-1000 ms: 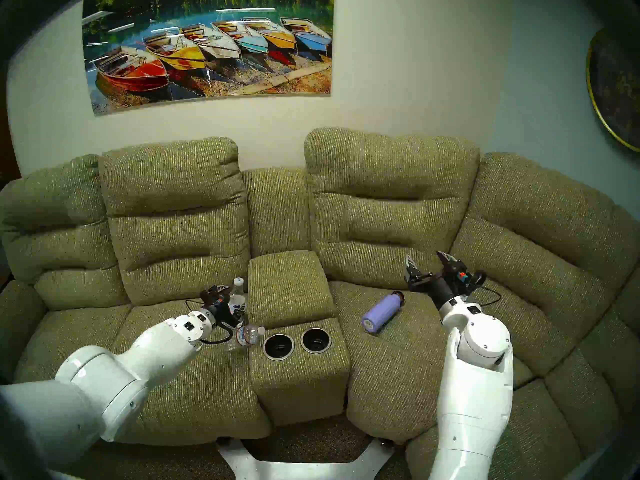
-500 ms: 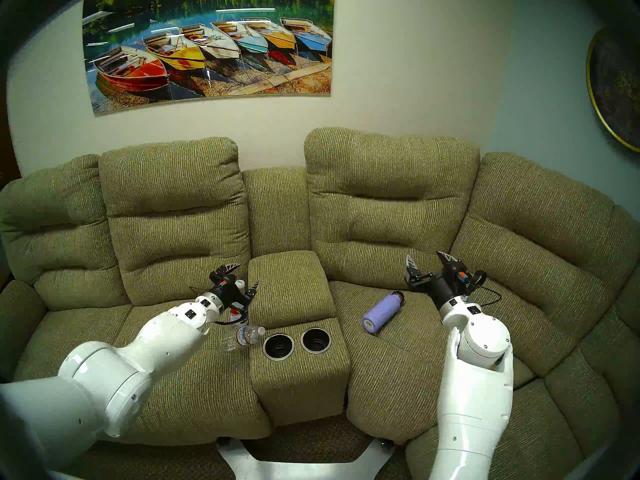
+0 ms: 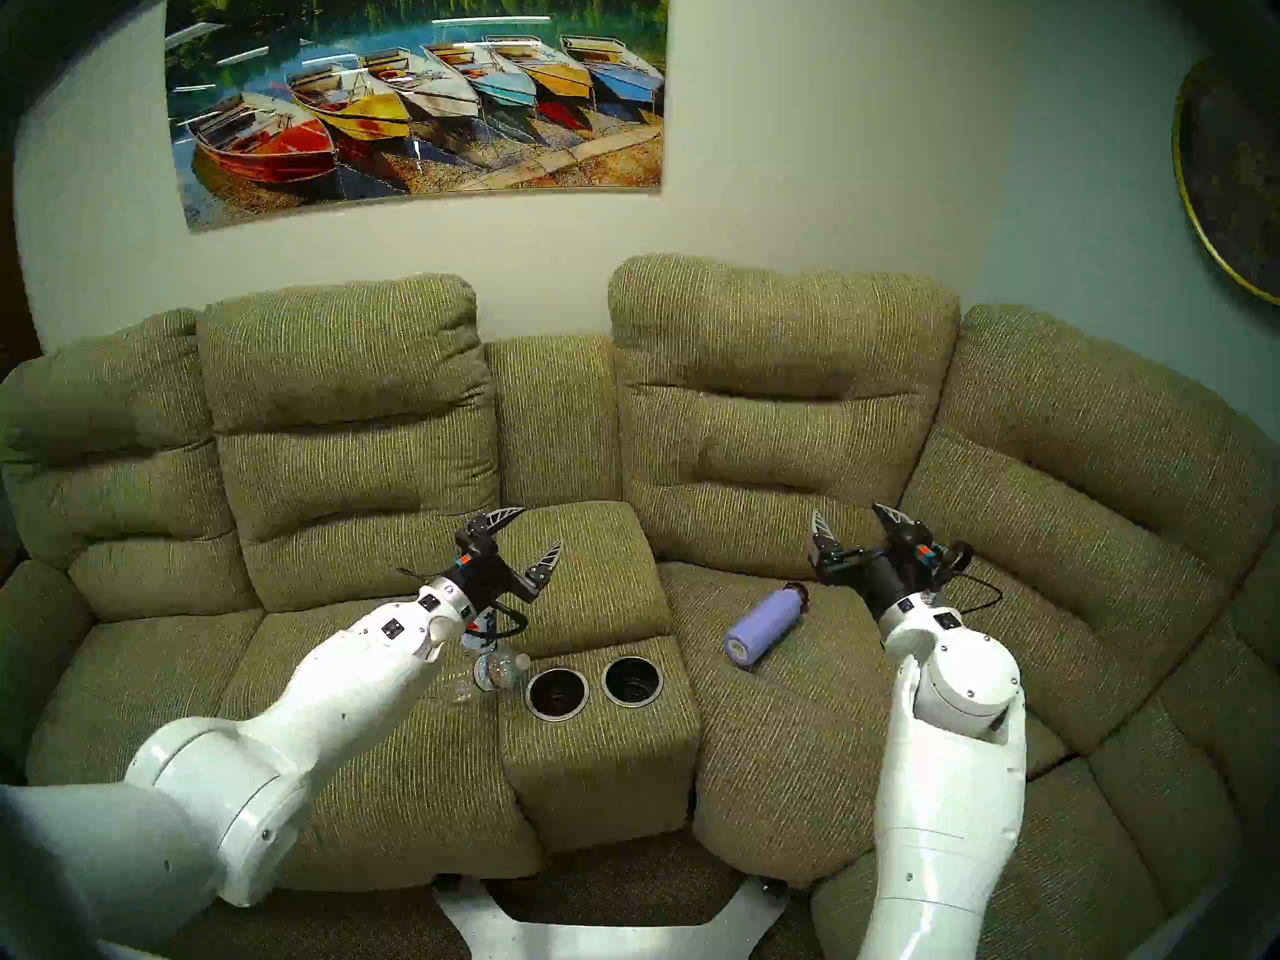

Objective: Take bottles out of cup holder

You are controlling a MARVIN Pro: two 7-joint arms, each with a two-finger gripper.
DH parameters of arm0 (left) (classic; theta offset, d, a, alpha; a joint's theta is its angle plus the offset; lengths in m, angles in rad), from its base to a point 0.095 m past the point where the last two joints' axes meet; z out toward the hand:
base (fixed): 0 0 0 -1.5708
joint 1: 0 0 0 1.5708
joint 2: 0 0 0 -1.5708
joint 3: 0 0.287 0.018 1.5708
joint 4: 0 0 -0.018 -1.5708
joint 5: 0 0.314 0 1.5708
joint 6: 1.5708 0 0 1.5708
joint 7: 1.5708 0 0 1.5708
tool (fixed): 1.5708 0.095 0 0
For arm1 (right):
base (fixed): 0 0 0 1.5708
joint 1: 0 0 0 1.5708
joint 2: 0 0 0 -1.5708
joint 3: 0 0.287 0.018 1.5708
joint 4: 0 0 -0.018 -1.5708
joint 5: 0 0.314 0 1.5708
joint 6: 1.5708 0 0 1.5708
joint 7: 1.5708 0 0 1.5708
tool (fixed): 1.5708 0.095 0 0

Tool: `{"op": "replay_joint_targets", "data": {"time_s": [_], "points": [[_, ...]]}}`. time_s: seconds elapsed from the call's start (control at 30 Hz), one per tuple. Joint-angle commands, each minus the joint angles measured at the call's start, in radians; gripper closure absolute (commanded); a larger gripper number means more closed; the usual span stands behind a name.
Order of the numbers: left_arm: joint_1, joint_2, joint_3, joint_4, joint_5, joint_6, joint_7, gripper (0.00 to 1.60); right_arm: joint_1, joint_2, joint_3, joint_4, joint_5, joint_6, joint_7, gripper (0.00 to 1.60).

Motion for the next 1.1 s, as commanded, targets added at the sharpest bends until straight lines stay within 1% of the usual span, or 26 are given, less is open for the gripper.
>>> {"op": "replay_joint_targets", "data": {"time_s": [0.0, 0.07, 0.1, 0.27, 0.3, 0.33, 0.43, 0.5, 0.53, 0.6, 0.67, 0.7, 0.73, 0.77, 0.9, 0.97, 1.0, 1.03, 1.07], "points": [[0.045, 0.000, -0.004, -0.102, -0.040, -0.021, -0.057, 0.00, 0.011, 0.002, -0.002, -0.016, 0.002, -0.004, 0.000, 0.00], [0.070, 0.009, -0.006, -0.143, -0.055, -0.018, -0.086, 0.00, 0.012, 0.002, -0.002, -0.015, 0.003, -0.005, 0.000, 0.00], [0.070, 0.009, -0.006, -0.143, -0.055, -0.018, -0.086, 0.00, 0.012, 0.002, -0.002, -0.015, 0.003, -0.005, 0.000, 0.00], [0.109, 0.034, -0.012, -0.213, -0.074, -0.010, -0.126, 0.00, 0.012, 0.002, -0.002, -0.015, 0.003, -0.005, 0.000, 0.00], [0.124, 0.044, -0.015, -0.239, -0.083, -0.004, -0.139, 0.00, 0.012, 0.002, -0.002, -0.015, 0.003, -0.005, 0.000, 0.00], [0.124, 0.044, -0.015, -0.239, -0.083, -0.004, -0.139, 0.00, 0.012, 0.002, -0.002, -0.015, 0.003, -0.005, 0.000, 0.00], [0.161, 0.070, -0.023, -0.303, -0.101, 0.014, -0.165, 0.00, 0.012, 0.002, -0.002, -0.016, 0.003, -0.005, 0.000, 0.00], [0.167, 0.074, -0.026, -0.312, -0.107, 0.018, -0.169, 0.00, 0.012, 0.002, -0.002, -0.016, 0.003, -0.005, 0.000, 0.00], [0.189, 0.089, -0.034, -0.355, -0.118, 0.036, -0.176, 0.00, 0.012, 0.002, -0.002, -0.017, 0.003, -0.005, 0.000, 0.00], [0.184, 0.086, -0.038, -0.340, -0.125, 0.038, -0.177, 0.00, 0.012, 0.002, -0.002, -0.017, 0.003, -0.005, 0.000, 0.00], [0.202, 0.097, -0.044, -0.376, -0.135, 0.058, -0.184, 0.00, 0.012, 0.002, -0.002, -0.018, 0.003, -0.005, 0.000, 0.00], [0.222, 0.108, -0.047, -0.419, -0.141, 0.075, -0.187, 0.00, 0.012, 0.002, -0.002, -0.018, 0.003, -0.005, 0.000, 0.00], [0.207, 0.100, -0.048, -0.381, -0.148, 0.071, -0.196, 0.00, 0.012, 0.002, -0.002, -0.018, 0.003, -0.005, 0.000, 0.00], [0.225, 0.110, -0.051, -0.420, -0.151, 0.087, -0.196, 0.00, 0.012, 0.002, -0.002, -0.018, 0.003, -0.006, 0.000, 0.00], [0.254, 0.127, -0.061, -0.474, -0.172, 0.131, -0.211, 0.00, 0.012, 0.001, -0.002, -0.019, 0.003, -0.006, 0.000, 0.00], [0.276, 0.139, -0.067, -0.520, -0.182, 0.160, -0.215, 0.00, 0.011, 0.001, -0.002, -0.019, 0.003, -0.006, 0.000, 0.00], [0.265, 0.134, -0.067, -0.493, -0.187, 0.160, -0.223, 0.00, 0.011, 0.001, -0.002, -0.019, 0.004, -0.006, 0.000, 0.00], [0.285, 0.145, -0.071, -0.534, -0.192, 0.182, -0.223, 0.00, 0.011, 0.001, -0.002, -0.020, 0.004, -0.006, 0.000, 0.00], [0.288, 0.147, -0.073, -0.541, -0.196, 0.192, -0.226, 0.00, 0.011, 0.001, -0.002, -0.020, 0.004, -0.006, 0.000, 0.00]]}}
